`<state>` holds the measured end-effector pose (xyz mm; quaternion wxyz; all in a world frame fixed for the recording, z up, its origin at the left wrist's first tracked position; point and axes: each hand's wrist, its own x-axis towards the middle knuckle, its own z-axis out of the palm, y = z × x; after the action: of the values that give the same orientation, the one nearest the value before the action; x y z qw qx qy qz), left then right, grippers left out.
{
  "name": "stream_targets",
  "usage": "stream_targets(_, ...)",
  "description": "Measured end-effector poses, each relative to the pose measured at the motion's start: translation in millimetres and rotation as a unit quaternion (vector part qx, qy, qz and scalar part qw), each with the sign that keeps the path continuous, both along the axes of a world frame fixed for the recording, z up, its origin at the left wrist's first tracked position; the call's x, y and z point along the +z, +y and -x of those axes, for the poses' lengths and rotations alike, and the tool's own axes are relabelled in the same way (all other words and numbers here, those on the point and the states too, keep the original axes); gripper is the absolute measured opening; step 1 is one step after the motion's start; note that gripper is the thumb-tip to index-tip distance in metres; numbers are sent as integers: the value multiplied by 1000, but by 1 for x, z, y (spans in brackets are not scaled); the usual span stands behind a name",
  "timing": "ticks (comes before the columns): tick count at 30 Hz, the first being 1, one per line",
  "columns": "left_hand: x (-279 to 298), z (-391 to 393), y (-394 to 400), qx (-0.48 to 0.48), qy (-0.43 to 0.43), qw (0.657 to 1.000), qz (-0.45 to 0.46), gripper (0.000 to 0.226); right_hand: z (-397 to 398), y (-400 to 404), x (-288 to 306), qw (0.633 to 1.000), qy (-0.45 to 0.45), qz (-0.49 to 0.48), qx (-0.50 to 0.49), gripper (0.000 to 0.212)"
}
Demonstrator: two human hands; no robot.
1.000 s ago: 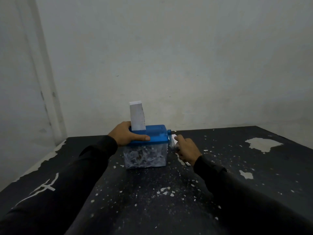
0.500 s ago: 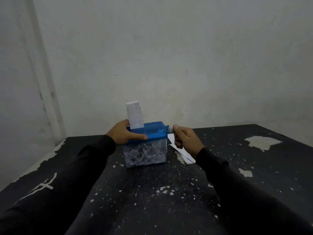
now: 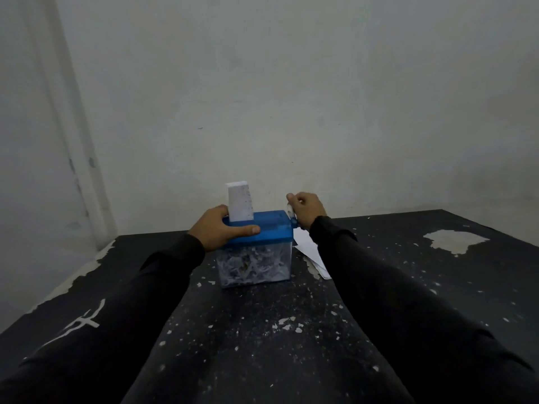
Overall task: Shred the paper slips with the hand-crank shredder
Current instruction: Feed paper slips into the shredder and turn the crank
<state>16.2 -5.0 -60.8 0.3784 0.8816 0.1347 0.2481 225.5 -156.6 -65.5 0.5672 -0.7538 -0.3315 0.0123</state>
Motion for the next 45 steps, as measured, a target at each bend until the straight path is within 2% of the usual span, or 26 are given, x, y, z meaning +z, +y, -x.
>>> stream_targets(3, 3, -1, -5, 4, 7, 1000, -7, 68, 10, -7, -26, 999, 5, 54, 0, 50)
stream_targets(6, 4, -2, -5, 8, 11, 1000, -3, 60, 26, -29, -54, 996, 23, 84, 10, 51)
stream_targets(11, 6, -3, -1, -5, 23, 1000, 7, 69, 58, -58, -70, 999, 29, 28, 3, 52)
stream_targets(13, 5, -5, 2, -6, 26, 1000, 1, 82, 66, -63, -71, 998, 54, -16, 13, 47)
stream_targets(16, 6, -7, 4, 6, 34, 999, -17, 90, 78, -76, -53, 986, 99, -104, 84, 31)
stream_targets(18, 7, -5, 5, 4, 38, 999, -25, 98, 78, -82, -31, 977, 121, -118, 133, 26)
stream_targets(20, 6, -4, 6, -3, 37, 999, -24, 102, 68, -82, -13, 980, 102, -89, 148, 30)
stream_targets(23, 5, -2, 5, -12, 26, 999, -18, 91, 51, -71, 11, 993, 27, -44, 107, 40)
stream_targets(25, 5, 0, 4, -18, 21, 1000, -13, 90, 40, -58, 23, 996, 0, -45, 73, 34)
stream_targets(27, 4, 0, 4, -17, 16, 1000, -16, 98, 28, -41, 26, 996, 22, -55, 59, 29)
stream_targets(30, 0, -1, 9, 5, 26, 999, -22, 99, 12, -14, 7, 999, 19, -27, 20, 25)
stream_targets(32, -1, -2, 12, 23, 30, 999, -31, 95, 9, -7, -13, 999, 46, -4, 3, 34)
stream_targets(34, 1, -1, 10, 22, 33, 999, -37, 85, 12, -13, -30, 997, 68, 22, 9, 41)
stream_targets(36, 4, 1, 3, 3, 34, 999, -39, 65, 22, -27, -46, 996, 59, 71, 18, 45)
stream_targets(38, 7, 2, -1, -10, 31, 999, -38, 57, 37, -42, -57, 995, 41, 95, 13, 49)
stream_targets(40, 8, 3, -4, -5, 32, 999, -38, 55, 51, -55, -62, 997, 26, 79, -1, 52)
stream_targets(42, 9, 3, -4, 2, 38, 998, -40, 55, 63, -65, -59, 999, 41, 19, -2, 51)
stream_targets(45, 12, 1, -4, 3, 48, 997, -54, 54, 73, -78, -39, 993, 85, -66, 49, 35)
